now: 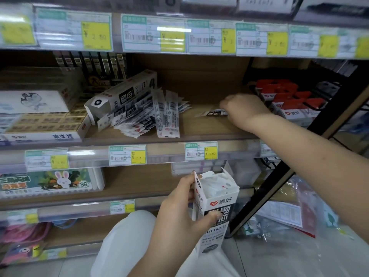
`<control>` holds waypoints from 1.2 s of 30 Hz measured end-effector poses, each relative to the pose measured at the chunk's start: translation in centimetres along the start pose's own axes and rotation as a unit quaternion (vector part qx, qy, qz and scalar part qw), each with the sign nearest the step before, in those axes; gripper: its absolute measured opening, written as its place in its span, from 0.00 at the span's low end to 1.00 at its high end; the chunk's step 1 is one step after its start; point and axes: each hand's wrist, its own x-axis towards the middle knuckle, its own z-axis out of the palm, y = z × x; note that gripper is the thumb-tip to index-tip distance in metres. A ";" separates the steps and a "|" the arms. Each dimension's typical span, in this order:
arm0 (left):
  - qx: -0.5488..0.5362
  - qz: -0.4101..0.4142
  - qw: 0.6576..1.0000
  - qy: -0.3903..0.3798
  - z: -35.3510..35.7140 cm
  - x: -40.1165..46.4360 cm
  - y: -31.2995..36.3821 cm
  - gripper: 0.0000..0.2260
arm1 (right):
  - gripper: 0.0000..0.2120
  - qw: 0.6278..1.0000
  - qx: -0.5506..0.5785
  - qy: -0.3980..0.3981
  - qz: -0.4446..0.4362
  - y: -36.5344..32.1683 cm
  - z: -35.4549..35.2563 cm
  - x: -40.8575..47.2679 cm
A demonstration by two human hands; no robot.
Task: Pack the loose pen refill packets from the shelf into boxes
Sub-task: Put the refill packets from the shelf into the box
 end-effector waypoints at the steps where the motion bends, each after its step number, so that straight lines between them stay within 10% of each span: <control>1: -0.001 0.002 1.000 0.003 0.0 -0.1 0.0 0.30 | 0.13 1.000 0.017 0.009 0.010 -0.4 -0.7 -0.5; 5: 0.002 0.010 1.000 0.003 0.1 -0.7 0.3 0.29 | 0.12 0.969 0.146 0.199 -0.029 -2.8 -3.4 -4.0; 10: 0.020 0.018 1.000 -0.002 0.6 -1.5 0.7 0.30 | 0.06 0.889 0.382 0.252 -0.011 -5.8 -7.7 -8.6; 17: 0.044 0.031 0.998 0.014 0.8 -2.0 0.8 0.31 | 0.04 0.507 0.845 0.133 0.102 -7.0 -12.8 -12.2; 22: 0.052 0.045 0.997 0.021 1.1 -2.3 1.1 0.31 | 0.12 0.367 0.910 0.123 0.150 -8.0 -13.6 -14.3; 27: 0.055 0.053 0.997 0.024 1.2 -2.4 1.2 0.30 | 0.08 0.353 0.907 0.143 0.179 -9.6 -13.0 -14.5; 32: 0.051 0.058 0.997 0.028 1.2 -2.6 1.1 0.28 | 0.08 0.530 0.812 0.172 0.177 -11.0 -10.8 -14.6; 36: 0.047 0.058 0.997 0.030 1.1 -2.7 0.9 0.28 | 0.08 0.594 0.737 0.258 0.195 -10.4 -10.4 -14.6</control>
